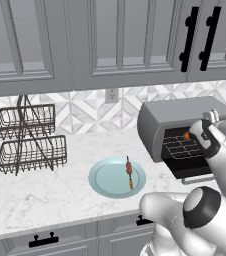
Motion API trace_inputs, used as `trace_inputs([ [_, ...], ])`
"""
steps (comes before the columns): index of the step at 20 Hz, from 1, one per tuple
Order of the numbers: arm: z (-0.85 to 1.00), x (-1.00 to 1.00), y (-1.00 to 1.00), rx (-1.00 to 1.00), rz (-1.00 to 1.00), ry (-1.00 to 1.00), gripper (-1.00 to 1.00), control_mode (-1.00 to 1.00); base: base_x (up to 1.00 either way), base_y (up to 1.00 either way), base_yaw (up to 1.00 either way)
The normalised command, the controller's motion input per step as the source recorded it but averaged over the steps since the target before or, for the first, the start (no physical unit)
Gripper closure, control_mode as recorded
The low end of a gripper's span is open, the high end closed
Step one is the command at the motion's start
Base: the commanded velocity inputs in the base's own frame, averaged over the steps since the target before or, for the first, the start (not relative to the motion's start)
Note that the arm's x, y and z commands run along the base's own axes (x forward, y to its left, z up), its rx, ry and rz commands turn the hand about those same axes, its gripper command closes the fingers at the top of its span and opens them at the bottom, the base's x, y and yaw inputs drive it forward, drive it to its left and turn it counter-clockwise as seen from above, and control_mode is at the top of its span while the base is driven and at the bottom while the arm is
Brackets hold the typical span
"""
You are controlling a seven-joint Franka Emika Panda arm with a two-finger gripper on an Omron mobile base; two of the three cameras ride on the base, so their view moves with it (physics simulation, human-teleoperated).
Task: Pick up the kebab skewer and baguette bread, and place them inside the toaster oven. Close the toaster oven door and start by setting the timer.
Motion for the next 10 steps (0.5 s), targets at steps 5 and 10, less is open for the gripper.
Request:
trace_inputs([
  [5, -0.15, 0.09, 0.00, 0.00, 0.00, 0.00, 1.00, -1.00, 0.00, 0.00, 0.00],
  [10, -0.04, 0.21, 0.00, 0.00, 0.00, 0.00, 1.00, -1.00, 0.00, 0.00, 0.00],
])
